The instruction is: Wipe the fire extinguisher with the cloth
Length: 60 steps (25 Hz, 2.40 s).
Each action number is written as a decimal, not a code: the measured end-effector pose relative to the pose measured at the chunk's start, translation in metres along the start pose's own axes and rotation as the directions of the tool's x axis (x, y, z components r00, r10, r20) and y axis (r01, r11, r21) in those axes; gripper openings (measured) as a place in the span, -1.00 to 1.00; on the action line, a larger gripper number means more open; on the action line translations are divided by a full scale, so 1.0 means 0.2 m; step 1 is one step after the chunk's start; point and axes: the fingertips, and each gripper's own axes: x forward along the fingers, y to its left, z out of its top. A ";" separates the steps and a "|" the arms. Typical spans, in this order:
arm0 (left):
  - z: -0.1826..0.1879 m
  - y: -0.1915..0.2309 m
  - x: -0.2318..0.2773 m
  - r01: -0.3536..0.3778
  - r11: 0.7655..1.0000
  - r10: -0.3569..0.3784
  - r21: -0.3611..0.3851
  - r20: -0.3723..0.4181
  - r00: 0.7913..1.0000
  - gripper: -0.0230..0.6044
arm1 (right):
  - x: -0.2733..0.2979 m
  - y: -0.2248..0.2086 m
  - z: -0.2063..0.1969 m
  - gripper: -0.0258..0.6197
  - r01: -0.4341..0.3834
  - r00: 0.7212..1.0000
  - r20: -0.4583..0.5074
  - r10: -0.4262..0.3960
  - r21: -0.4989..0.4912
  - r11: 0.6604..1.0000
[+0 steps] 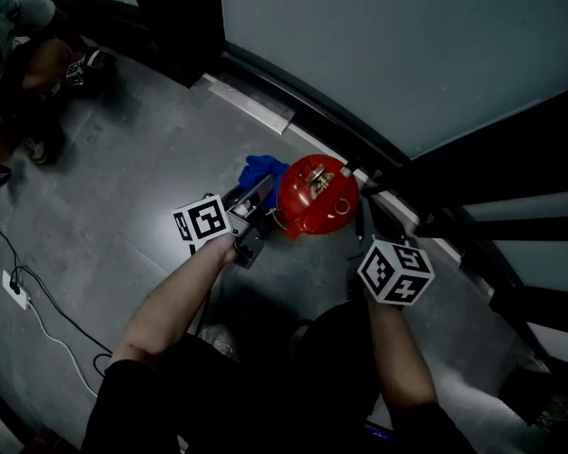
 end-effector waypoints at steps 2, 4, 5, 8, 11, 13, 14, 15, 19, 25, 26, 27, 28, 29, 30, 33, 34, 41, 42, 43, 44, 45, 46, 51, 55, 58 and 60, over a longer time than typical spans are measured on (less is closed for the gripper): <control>-0.02 0.05 0.00 -0.015 1.000 0.015 -0.003 -0.012 1.000 -0.39 | -0.01 0.00 0.00 -0.91 -0.002 1.000 0.000 0.002 0.001 1.000; -0.05 0.11 0.01 -0.033 0.999 0.033 0.002 -0.028 0.999 -0.39 | -0.02 -0.01 -0.01 -0.91 0.002 1.000 -0.004 -0.002 0.007 1.000; -0.06 0.15 0.02 -0.046 0.999 0.046 0.007 -0.040 0.998 -0.39 | -0.02 -0.01 -0.01 -0.91 0.004 1.000 -0.006 -0.004 0.010 1.000; -0.12 0.27 0.03 -0.082 0.997 0.083 0.015 -0.074 0.994 -0.39 | -0.04 -0.03 -0.02 -0.91 0.006 1.000 -0.010 -0.006 0.016 1.000; -0.16 0.40 0.03 -0.130 0.991 0.131 0.025 -0.088 0.987 -0.39 | -0.05 -0.03 -0.02 -0.91 0.000 1.000 -0.012 0.000 0.014 1.000; -0.20 0.49 0.02 -0.176 0.984 0.178 0.029 -0.090 0.980 -0.38 | -0.06 -0.03 -0.02 -0.91 0.002 1.000 -0.010 -0.002 0.020 1.000; -0.23 0.54 0.02 -0.194 0.981 0.195 0.022 -0.095 0.976 -0.38 | -0.07 -0.04 -0.02 -0.91 0.003 1.000 -0.010 -0.003 0.026 1.000; -0.26 0.58 0.01 -0.205 0.979 0.205 0.010 -0.099 0.974 -0.38 | -0.07 -0.04 -0.03 -0.91 0.004 1.000 -0.012 -0.004 0.031 1.000; -0.33 0.69 0.00 -0.228 0.972 0.221 -0.058 -0.097 0.970 -0.38 | -0.09 -0.04 -0.03 -0.91 0.004 1.000 -0.017 -0.004 0.030 1.000; -0.38 0.83 0.03 -0.290 0.955 0.280 -0.060 -0.139 0.950 -0.38 | -0.13 -0.09 -0.05 -0.91 0.023 0.999 -0.028 -0.022 0.021 1.000; -0.40 0.85 0.03 -0.305 0.950 0.293 -0.060 -0.152 0.944 -0.38 | -0.14 -0.10 -0.06 -0.91 0.027 0.999 -0.031 -0.026 0.017 0.999; -0.41 0.87 0.02 -0.319 0.946 0.306 -0.059 -0.164 0.938 -0.38 | -0.14 -0.11 -0.06 -0.91 0.030 0.999 -0.033 -0.030 0.014 0.999; -0.42 0.89 0.02 -0.331 0.942 0.318 -0.055 -0.176 0.932 -0.38 | -0.14 -0.12 -0.06 -0.91 0.032 0.999 -0.036 -0.032 0.010 0.999; -0.43 0.90 0.02 -0.343 0.938 0.328 -0.049 -0.187 0.926 -0.39 | -0.14 -0.13 -0.06 -0.91 0.034 0.999 -0.038 -0.033 0.008 0.999; -0.44 0.92 0.01 -0.354 0.934 0.340 -0.042 -0.195 0.920 -0.39 | -0.14 -0.13 -0.07 -0.91 0.034 0.999 -0.039 -0.034 0.007 0.999; -0.49 0.95 -0.02 -0.402 0.915 0.386 -0.032 -0.213 0.897 -0.39 | -0.13 -0.13 -0.08 -0.91 0.028 0.999 -0.043 -0.028 0.001 1.000; -0.50 0.96 -0.04 -0.414 0.910 0.399 -0.029 -0.216 0.891 -0.39 | -0.13 -0.13 -0.08 -0.91 0.025 0.999 -0.045 -0.025 -0.003 1.000; -0.08 0.63 -0.04 -0.250 0.963 0.261 0.097 -0.120 0.958 -0.39 | -0.02 -0.10 -0.08 -0.91 0.001 0.999 -0.054 -0.002 -0.033 0.999; 0.01 0.52 -0.03 -0.204 0.970 0.218 0.129 -0.108 0.970 -0.39 | 0.00 -0.11 -0.08 -0.91 0.003 0.998 -0.056 -0.005 -0.041 0.999; 0.10 0.40 -0.02 -0.153 0.975 0.170 0.158 -0.096 0.981 -0.39 | 0.01 -0.12 -0.08 -0.91 0.008 0.998 -0.058 -0.011 -0.047 0.999; 0.18 0.26 -0.02 -0.101 0.978 0.117 0.184 -0.083 0.990 -0.39 | 0.02 -0.14 -0.07 -0.91 0.014 0.998 -0.058 -0.017 -0.052 0.999; 0.26 0.11 -0.02 -0.048 0.977 0.064 0.209 -0.071 0.995 -0.39 | 0.04 -0.16 -0.06 -0.91 0.019 0.998 -0.054 -0.022 -0.058 0.998; 0.33 -0.05 -0.01 0.003 0.972 0.011 0.234 -0.060 0.998 -0.39 | 0.05 -0.17 -0.05 -0.91 0.022 0.999 -0.043 -0.025 -0.063 0.998; 0.48 -0.65 0.04 0.171 0.912 -0.141 0.372 -0.105 0.984 -0.39 | 0.10 -0.25 0.04 -0.91 0.033 0.998 0.050 -0.026 -0.128 0.991; 0.48 -0.80 0.11 0.184 0.889 -0.119 0.420 -0.177 0.977 -0.39 | 0.05 -0.19 0.20 -0.91 0.010 0.992 0.128 0.014 -0.185 0.983; 0.45 -0.82 0.15 0.215 0.895 -0.134 0.391 -0.225 0.965 -0.39 | 0.05 -0.17 0.28 -0.91 -0.013 0.986 0.162 0.039 -0.155 0.988; 0.41 -0.84 0.18 0.256 0.897 -0.152 0.360 -0.292 0.944 -0.39 | 0.08 -0.17 0.28 -0.91 -0.014 0.984 0.173 0.036 -0.125 0.992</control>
